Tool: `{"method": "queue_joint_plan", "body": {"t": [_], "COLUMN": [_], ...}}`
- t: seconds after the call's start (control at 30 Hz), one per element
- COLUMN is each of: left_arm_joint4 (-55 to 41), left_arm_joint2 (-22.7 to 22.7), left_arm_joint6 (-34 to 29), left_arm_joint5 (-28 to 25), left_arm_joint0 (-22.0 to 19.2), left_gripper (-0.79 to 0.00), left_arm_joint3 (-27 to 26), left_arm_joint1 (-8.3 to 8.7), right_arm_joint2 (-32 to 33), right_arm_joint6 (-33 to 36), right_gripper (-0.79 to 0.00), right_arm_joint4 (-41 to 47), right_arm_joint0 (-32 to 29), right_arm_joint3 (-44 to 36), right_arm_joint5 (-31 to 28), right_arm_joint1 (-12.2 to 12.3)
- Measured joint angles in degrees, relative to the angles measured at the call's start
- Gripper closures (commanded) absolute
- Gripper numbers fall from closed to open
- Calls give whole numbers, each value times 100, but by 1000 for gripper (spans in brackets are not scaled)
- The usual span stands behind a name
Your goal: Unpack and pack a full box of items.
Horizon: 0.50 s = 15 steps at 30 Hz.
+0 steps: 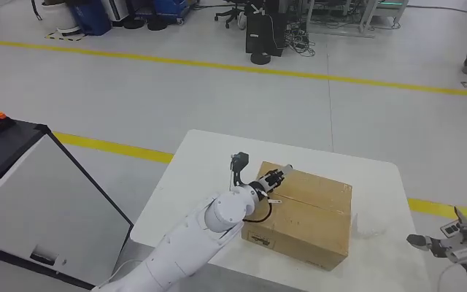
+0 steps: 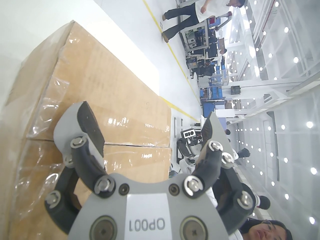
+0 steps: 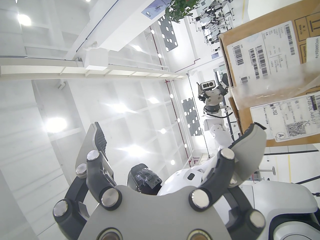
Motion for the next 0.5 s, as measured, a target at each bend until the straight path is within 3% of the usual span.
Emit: {"method": "queue_joint_plan", "body": {"t": [0.5], "left_arm_joint4": [0], "left_arm_joint2": [19], "left_arm_joint6": [-176], "left_arm_joint5": [220], "left_arm_joint0": [-3], "left_gripper": [-785], "left_arm_joint3": [123], "left_arm_joint1": [-82], "right_arm_joint2": [-7], "right_arm_joint6": [0], "right_gripper": [-785], "right_arm_joint4": [-96], "right_arm_joint0": [2], "right_arm_joint3": [42], "right_arm_joint5": [-35], "right_arm_joint1": [-56]}}
